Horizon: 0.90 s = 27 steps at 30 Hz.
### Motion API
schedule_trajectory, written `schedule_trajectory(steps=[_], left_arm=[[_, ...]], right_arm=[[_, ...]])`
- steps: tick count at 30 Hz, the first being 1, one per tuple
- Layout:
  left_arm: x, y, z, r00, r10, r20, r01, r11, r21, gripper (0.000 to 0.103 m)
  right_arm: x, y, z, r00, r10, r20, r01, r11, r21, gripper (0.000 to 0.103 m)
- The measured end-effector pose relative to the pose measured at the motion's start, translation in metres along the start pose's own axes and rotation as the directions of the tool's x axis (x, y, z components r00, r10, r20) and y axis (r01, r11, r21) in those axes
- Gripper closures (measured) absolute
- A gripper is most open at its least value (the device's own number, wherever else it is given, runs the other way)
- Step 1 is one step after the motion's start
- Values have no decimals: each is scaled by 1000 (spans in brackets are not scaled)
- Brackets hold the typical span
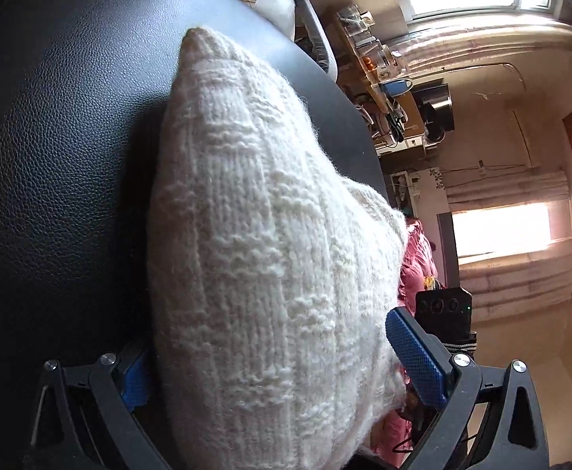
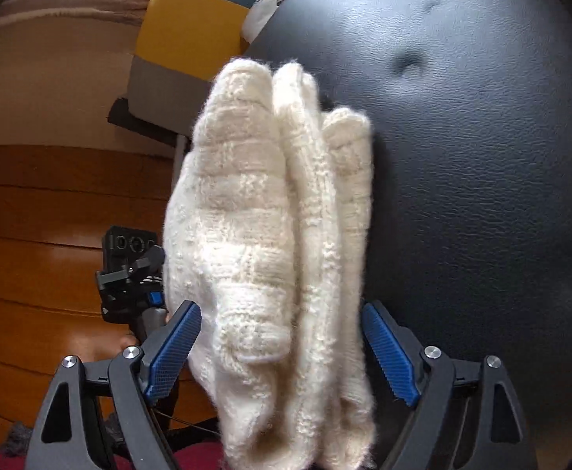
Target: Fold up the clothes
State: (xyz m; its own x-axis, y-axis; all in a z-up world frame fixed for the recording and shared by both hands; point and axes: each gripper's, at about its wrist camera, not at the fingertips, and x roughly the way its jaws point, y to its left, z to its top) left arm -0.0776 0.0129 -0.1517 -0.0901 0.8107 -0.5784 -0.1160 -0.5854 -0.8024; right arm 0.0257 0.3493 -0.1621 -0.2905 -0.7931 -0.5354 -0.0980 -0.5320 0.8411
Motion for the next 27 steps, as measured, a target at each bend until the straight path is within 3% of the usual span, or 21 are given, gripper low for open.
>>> schedule_trajectory(steps=[3, 9, 10, 11, 12, 13, 18, 23, 27], left_arm=[[2, -4, -1, 1000, 31, -4, -31, 999, 9, 1], [2, -6, -3, 997, 70, -9, -70, 997, 26, 5], [1, -6, -5, 996, 87, -4, -87, 996, 27, 16], [-1, -6, -7, 995, 104, 4, -104, 994, 30, 31], [-3, -6, -10, 994, 110, 11, -110, 993, 29, 35], [-5, -5, -13, 994, 102, 23, -103, 994, 26, 42], [-11, -31, -34, 983, 141, 113, -158, 975, 159, 50], [-7, -73, -36, 992, -9, 122, -26, 958, 284, 52], [19, -130, -13, 993, -83, 82, 44, 918, 395, 52]], right_arm=[[8, 3, 3, 1000, 14, -27, -15, 1000, -10, 14], [16, 20, -11, 996, -69, -49, 60, 984, -167, 15], [17, 23, -13, 995, -91, -44, 81, 979, -187, 17], [16, 23, -13, 994, -105, -33, 98, 980, -175, 27], [16, 19, -14, 995, -97, -24, 92, 985, -145, 47], [18, 15, -16, 997, -74, -18, 71, 991, -116, 53], [8, 19, -32, 996, -54, 70, 64, 988, -139, 60], [-37, 19, -40, 984, 16, 177, 11, 989, -151, 61], [-101, 24, -35, 948, 16, 318, 42, 984, -173, 61]])
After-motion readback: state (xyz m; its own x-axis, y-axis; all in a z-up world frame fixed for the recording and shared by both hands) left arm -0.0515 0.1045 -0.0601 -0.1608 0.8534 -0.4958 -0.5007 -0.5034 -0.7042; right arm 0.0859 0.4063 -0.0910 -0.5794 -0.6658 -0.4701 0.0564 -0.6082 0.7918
